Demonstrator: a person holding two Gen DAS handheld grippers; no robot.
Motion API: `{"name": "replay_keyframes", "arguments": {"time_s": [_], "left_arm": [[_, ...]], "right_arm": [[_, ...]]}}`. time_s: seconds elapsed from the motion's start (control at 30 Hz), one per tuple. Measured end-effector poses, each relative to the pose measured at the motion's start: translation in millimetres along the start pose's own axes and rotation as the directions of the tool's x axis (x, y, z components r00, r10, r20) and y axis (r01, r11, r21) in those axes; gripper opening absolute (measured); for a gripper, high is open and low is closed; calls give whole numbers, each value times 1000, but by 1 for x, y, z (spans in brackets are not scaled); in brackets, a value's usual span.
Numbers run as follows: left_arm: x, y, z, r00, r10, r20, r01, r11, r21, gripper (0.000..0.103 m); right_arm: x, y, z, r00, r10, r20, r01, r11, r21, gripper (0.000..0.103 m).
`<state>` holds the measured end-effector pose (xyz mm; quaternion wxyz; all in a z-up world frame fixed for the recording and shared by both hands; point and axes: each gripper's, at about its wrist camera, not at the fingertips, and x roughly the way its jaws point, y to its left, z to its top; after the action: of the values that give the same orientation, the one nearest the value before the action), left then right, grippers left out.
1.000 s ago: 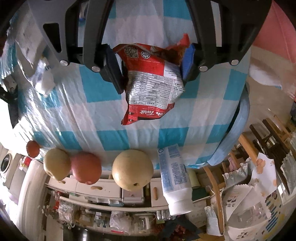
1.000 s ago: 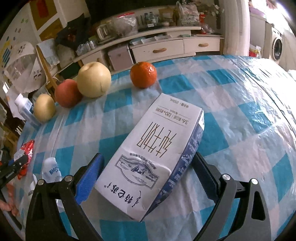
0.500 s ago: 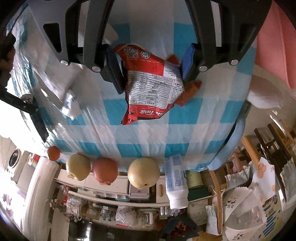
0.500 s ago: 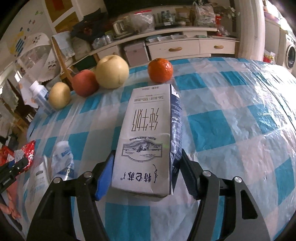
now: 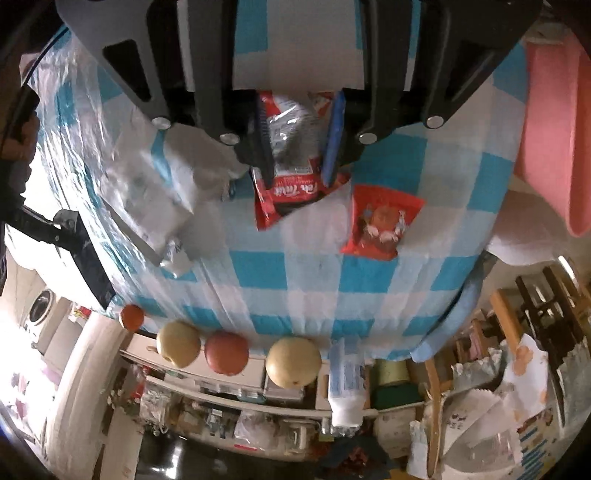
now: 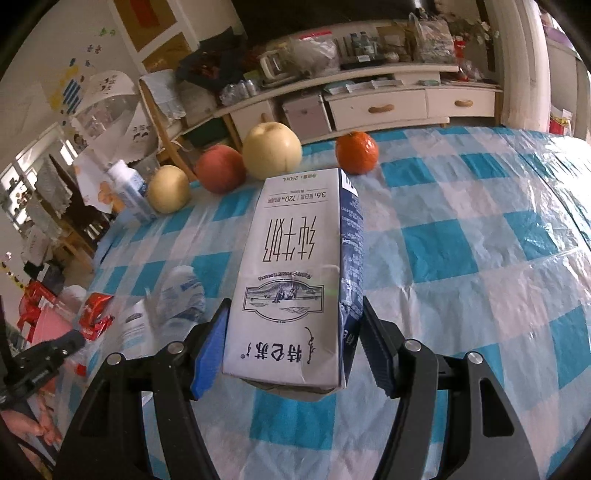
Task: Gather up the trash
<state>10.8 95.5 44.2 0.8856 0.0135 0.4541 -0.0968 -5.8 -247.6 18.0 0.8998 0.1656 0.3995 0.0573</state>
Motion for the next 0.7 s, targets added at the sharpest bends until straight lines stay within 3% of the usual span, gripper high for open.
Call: {"name": "replay_keyframes", "arguments": {"time_s": [0.1,0.23,0.43,0.7], "left_arm": [[-3,0,-2,1000,10,12,-10,1000,13,68],[-7,1,-5,1000,1,29,-2,1000,18,85],[-4,30,-9,999,2,44,1,997,-81,85],[18,53,14,998,39,55,-29,986,-166,85]], "right_arm": [[-6,6,-3,1000,15,0,-15,1000,-20,66],[-10,10,-7,999,35,-12,-36,999,-37,66],[-11,18,-9,999,48,-21,-50,996,-69,66],[-7,29,-13,998,55,-44,-60,992,-110,66]]}}
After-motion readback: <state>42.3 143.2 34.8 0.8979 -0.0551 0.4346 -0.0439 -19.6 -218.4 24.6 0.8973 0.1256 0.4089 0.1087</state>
